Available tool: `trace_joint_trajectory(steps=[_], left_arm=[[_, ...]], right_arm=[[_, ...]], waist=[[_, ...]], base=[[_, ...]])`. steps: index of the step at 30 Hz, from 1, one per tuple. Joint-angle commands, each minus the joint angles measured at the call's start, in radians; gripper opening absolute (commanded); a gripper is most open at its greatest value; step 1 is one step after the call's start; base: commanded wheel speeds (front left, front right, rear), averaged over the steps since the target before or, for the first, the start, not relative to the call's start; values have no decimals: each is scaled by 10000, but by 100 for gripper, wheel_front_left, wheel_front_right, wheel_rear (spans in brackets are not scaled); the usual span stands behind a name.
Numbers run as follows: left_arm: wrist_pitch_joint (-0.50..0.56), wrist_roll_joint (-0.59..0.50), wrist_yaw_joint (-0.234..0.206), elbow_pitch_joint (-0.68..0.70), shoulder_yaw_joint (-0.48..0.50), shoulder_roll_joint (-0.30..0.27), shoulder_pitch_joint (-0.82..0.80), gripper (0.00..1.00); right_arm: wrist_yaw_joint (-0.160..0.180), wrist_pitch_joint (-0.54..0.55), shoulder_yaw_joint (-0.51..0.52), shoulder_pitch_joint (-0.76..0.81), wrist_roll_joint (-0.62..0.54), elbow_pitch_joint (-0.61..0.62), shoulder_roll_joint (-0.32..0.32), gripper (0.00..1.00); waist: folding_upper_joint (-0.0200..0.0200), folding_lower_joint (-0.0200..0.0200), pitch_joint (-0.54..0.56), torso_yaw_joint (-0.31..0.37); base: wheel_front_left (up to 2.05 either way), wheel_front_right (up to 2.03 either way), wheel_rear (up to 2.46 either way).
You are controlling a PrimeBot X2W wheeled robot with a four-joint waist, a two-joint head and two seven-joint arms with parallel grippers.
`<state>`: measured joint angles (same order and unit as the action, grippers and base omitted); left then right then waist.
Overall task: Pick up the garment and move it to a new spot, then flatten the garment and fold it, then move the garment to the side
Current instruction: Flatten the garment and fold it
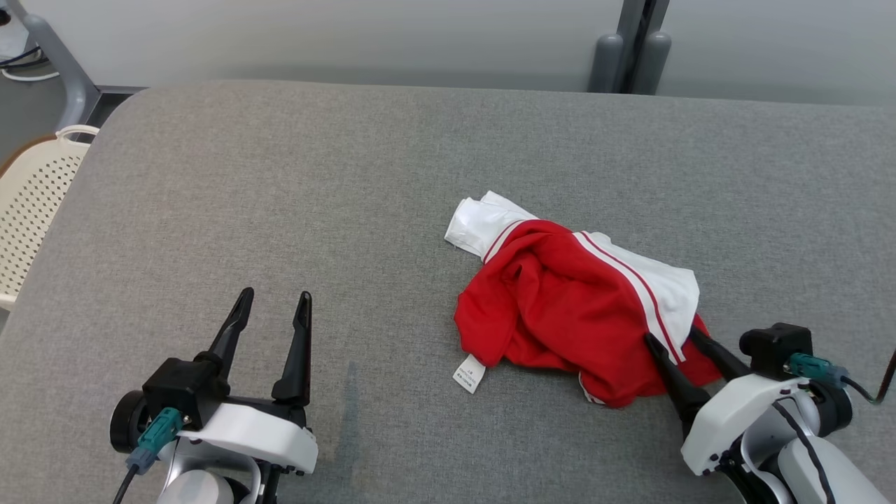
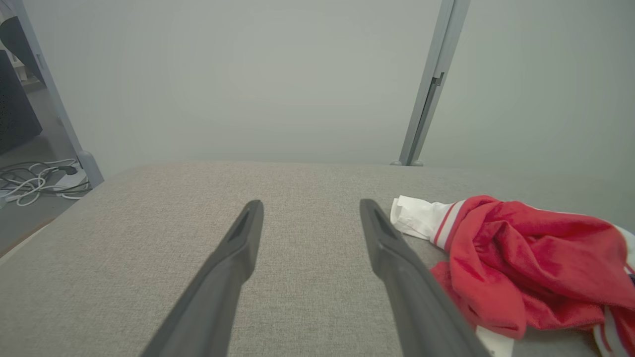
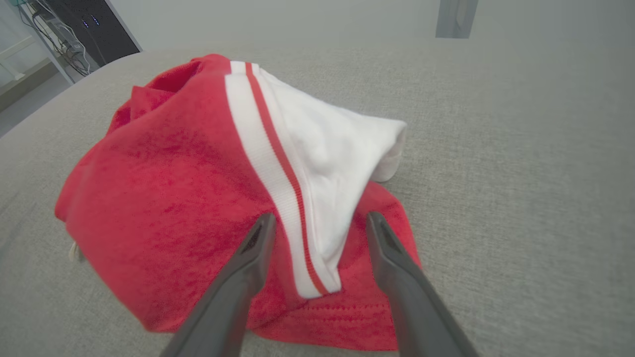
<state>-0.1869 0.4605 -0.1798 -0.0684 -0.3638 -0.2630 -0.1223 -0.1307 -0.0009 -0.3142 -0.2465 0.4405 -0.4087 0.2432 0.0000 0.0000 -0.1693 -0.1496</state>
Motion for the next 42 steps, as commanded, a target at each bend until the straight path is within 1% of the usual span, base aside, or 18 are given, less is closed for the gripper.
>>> trace_joint_trajectory(steps=[1,3,6,9,12,16,19,23,25,27,30,33,36,38,39,42], left_arm=[[-97,0,12,-74,14,23,-200,100],[-123,14,16,-109,17,31,-215,100],[-167,42,16,-216,9,62,-256,100],[-200,63,66,-293,-20,82,-313,100],[-231,92,65,-351,-25,96,-312,100],[-266,145,43,-384,-21,91,-294,100],[-257,166,8,-390,-18,98,-262,100],[-265,201,2,-396,-33,101,-274,100],[-264,211,15,-421,-68,118,-320,100],[-270,217,4,-440,-90,135,-367,100],[-294,215,-9,-458,-104,136,-333,100],[-320,217,-16,-448,-117,136,-351,100],[-345,231,-15,-475,-125,158,-403,100],[-361,229,10,-502,-139,157,-449,100],[-368,214,21,-500,-131,142,-528,100],[-393,172,33,-494,-135,105,-634,100]], right_arm=[[-4,-36,-423,-237,409,-85,218,0],[-4,-24,-607,-298,508,-81,345,0],[-4,-367,-953,-463,809,233,539,0],[-4,-698,-1255,-625,779,797,656,0],[-4,-846,-1571,-872,614,1531,617,0],[-4,-757,-2165,-1387,485,2413,328,0],[-4,-766,-2720,-1933,524,2935,-4,0],[-4,-1032,-3190,-2848,692,3317,-620,0],[-4,-1203,-3238,-3255,770,3392,-942,0],[-4,-1394,-3101,-3583,722,3381,-1107,0],[-3,-1545,-2569,-3600,705,3198,-1210,0],[-3,-1464,-1847,-3014,840,2846,-1000,0],[-4,-1377,-1122,-2253,909,2342,-629,0],[-4,-1372,-669,-1714,1053,1923,-431,0],[-4,-1448,-200,-1301,1143,1511,-258,0],[-4,-1633,434,-941,1468,842,-200,0]], waist=[[0,0,-63,-57],[0,0,-74,-64],[0,0,-76,-100],[0,0,-36,-150],[0,0,18,-155],[0,0,78,-103],[0,0,120,-21],[0,0,131,134],[0,0,136,196],[0,0,130,265],[0,0,99,394],[0,0,6,527],[0,0,-102,669],[0,0,-187,760],[0,0,-299,867],[0,0,-467,1008]], base=[[0,0,0],[0,0,0],[0,0,0],[0,0,0],[0,0,0],[0,0,0],[0,0,0],[0,0,0],[0,0,0],[0,0,0],[0,0,0],[0,0,0],[0,0,0],[0,0,0],[0,0,0],[0,0,0]])
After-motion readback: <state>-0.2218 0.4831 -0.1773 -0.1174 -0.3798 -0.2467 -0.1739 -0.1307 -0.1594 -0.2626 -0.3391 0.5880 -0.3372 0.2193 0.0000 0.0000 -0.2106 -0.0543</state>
